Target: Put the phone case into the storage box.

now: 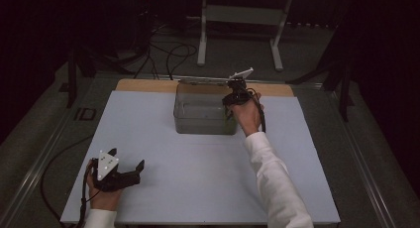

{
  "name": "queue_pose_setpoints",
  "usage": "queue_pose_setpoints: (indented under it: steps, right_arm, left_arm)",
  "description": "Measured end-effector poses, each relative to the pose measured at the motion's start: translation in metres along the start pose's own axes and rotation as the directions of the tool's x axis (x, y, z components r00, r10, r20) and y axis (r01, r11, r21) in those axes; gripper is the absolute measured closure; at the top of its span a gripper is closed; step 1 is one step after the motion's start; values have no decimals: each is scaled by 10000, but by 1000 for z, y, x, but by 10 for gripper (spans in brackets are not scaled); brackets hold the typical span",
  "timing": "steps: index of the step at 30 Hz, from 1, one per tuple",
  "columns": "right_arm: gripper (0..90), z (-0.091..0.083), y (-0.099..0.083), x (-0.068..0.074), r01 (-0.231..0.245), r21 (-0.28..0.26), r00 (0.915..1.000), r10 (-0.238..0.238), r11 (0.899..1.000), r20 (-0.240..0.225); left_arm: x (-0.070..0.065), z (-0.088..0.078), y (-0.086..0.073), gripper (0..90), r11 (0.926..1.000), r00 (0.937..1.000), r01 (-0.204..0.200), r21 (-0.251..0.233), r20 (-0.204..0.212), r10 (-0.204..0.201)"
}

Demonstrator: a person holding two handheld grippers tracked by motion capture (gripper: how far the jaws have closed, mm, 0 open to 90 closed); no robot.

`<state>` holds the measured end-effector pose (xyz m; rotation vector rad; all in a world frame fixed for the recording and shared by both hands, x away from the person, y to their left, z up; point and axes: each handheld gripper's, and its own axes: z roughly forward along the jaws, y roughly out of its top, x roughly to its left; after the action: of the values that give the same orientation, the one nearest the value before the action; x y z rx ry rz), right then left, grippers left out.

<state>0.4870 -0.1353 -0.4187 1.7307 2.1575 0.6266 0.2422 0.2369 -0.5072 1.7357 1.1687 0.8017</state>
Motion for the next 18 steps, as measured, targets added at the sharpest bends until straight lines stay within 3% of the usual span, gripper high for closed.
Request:
queue_pose_setpoints:
  steps: [9,13,18]
  right_arm:
    - [198,-13,-9,-1,758,-798,9956,-799,9939,-491]
    - [150,-17,-14,-1,1088,-1120,9917,-1155,9877,-557]
    - [122,-26,-23,1,1515,-1752,9822,-1681,9728,-839]
  left_arm:
    - [0,0,0,0,10000,10000,-23,12,-13,23]
    - [0,0,0,0,10000,10000,-13,1,-15,13]
    - [0,0,0,0,10000,10000,-5,-3,-4,5]
